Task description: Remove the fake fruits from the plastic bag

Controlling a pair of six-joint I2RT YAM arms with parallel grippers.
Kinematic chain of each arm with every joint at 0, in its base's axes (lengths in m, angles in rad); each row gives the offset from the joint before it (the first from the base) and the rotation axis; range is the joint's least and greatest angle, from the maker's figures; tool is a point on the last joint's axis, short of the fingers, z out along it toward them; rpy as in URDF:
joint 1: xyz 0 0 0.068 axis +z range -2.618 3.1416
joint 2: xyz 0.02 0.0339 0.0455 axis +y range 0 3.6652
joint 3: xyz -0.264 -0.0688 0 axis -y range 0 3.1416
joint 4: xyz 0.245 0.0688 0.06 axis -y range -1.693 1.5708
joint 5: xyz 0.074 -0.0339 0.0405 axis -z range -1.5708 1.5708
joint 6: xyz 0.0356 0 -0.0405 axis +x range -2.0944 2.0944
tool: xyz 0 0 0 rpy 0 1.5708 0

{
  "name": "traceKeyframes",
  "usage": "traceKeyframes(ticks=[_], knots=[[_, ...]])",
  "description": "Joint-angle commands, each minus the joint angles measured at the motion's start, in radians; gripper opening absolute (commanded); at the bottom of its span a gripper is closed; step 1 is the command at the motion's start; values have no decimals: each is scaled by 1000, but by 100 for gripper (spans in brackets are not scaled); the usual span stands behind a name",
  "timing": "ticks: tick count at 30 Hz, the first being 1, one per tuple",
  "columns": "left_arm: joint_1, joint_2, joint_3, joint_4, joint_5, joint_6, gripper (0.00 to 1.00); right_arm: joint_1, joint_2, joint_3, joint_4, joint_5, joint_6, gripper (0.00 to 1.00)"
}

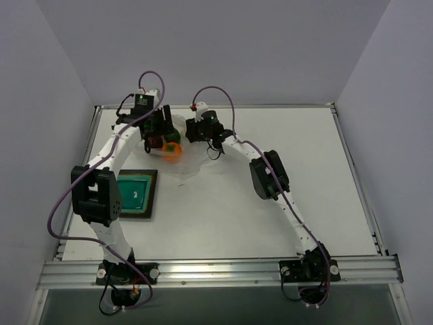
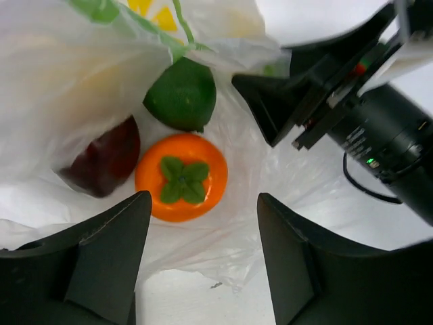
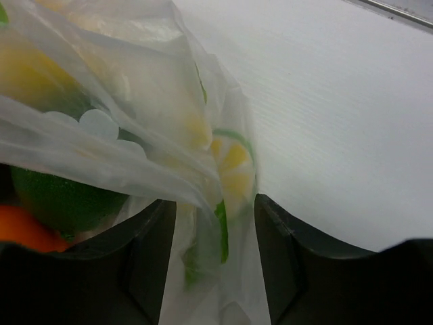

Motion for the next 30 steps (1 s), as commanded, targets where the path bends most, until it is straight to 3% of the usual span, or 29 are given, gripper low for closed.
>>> traceKeyframes(ticks=[1, 3, 9, 18, 24, 30], knots=[[58, -56, 92, -42, 11, -28, 62, -29, -125, -29, 14, -21, 12, 50], [72, -25, 118, -74, 8, -25, 61, -28, -159, -53, 12, -27, 20, 59], [127, 41, 171, -21, 6, -18, 57, -26, -298, -159, 40, -36, 52, 71], [176, 171, 249, 50, -5, -10, 56, -12, -519, -426, 110, -47, 101, 77], [176, 165, 194, 126, 58, -54, 61, 66, -644, -596, 150, -4, 139, 78], [161, 18, 71, 128, 77, -73, 78, 126, -690, -733, 183, 160, 205, 77]])
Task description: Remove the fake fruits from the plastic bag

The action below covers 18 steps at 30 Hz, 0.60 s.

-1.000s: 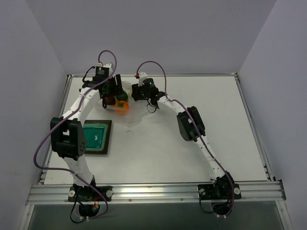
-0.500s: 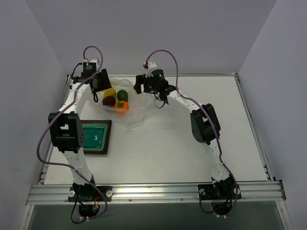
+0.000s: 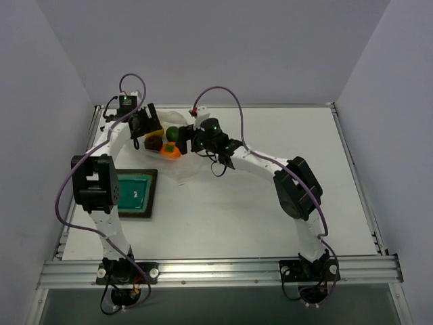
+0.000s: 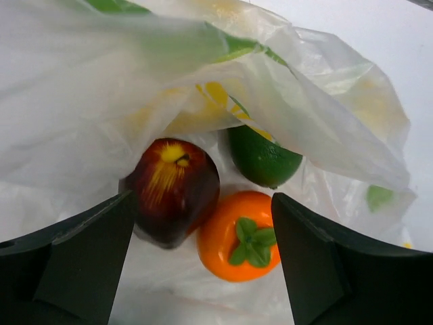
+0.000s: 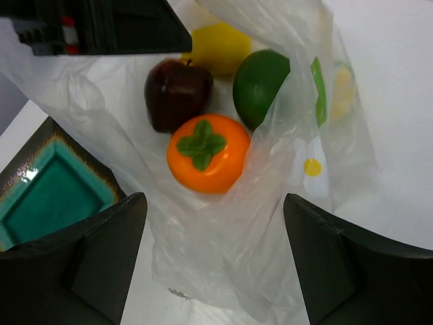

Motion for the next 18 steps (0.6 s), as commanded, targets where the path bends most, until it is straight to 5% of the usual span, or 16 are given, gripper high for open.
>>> traceKeyframes(ticks=[1, 7, 13, 18], knots=[[-14, -185, -52, 34, 17, -24, 79, 8, -73, -74, 59, 112, 74, 78], [-65, -335, -176, 20, -32, -17, 80, 9, -87, -114, 59, 156, 96, 77], [-200, -440, -282, 18, -258, -10, 68, 11, -91, -159, 28, 230, 99, 75], [-248, -403, -313, 77, -290, -40, 61, 9, -108, -179, 28, 239, 88, 76]])
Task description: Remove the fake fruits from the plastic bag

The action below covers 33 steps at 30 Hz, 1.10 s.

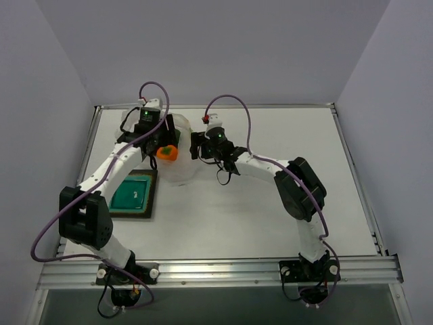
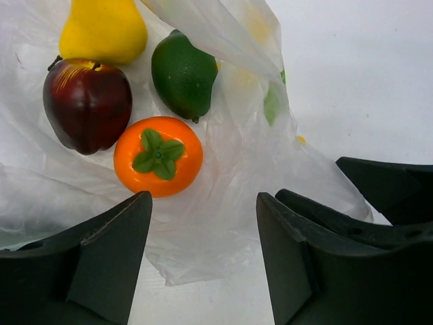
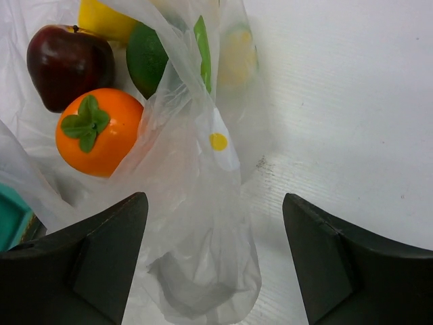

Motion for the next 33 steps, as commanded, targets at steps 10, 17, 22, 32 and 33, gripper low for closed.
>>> traceKeyframes(ticks=[10, 17, 22, 32, 33], knots=[[-10, 148, 39, 26, -153, 1, 73, 1, -66, -55, 93, -72, 32, 59], [-8, 218, 42, 29, -133, -1, 78, 1, -73, -91, 105, -103, 32, 60], [-1, 238, 31, 57, -133, -5, 82, 2, -57, -85, 113, -125, 32, 63], [48, 315, 34, 126, -78, -11, 86, 2, -50, -80, 104, -128, 21, 68], [48, 318, 33, 126, -78, -10, 87, 1, -49, -78, 102, -128, 20, 68]])
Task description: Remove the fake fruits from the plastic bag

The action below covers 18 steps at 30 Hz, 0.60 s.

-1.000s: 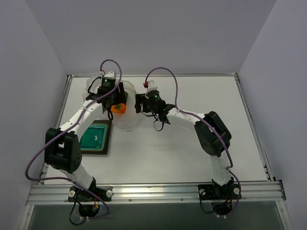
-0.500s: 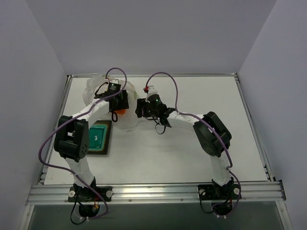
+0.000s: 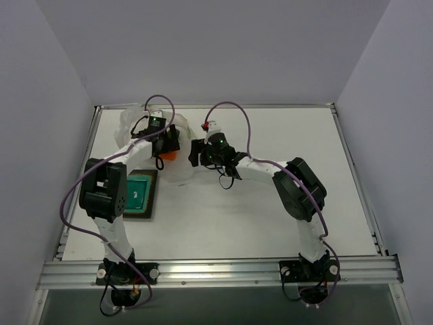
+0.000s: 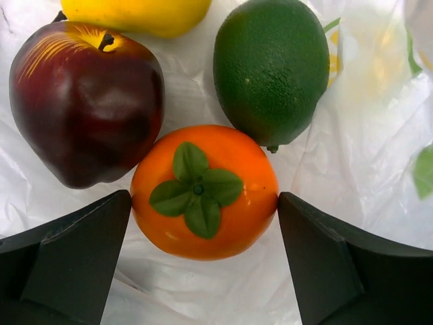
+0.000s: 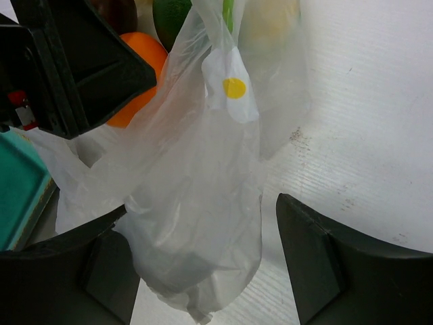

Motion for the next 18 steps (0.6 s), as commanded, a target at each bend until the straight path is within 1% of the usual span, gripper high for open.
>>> traceKeyframes(ticks=[1, 7, 11, 13, 18], knots=[[15, 12, 27, 5, 10, -6, 87, 2, -44, 12, 29, -12, -3, 68], [13, 23, 25, 19, 18, -9, 86, 2, -42, 13, 28, -13, -6, 68], [9, 29, 45, -22, 18, -13, 91, 2, -44, 16, 23, -16, -9, 70], [7, 14, 28, -22, 15, -16, 97, 1, -45, 16, 21, -17, -9, 71], [4, -31, 4, -9, 19, -21, 97, 2, -42, 21, 21, -22, -9, 71]])
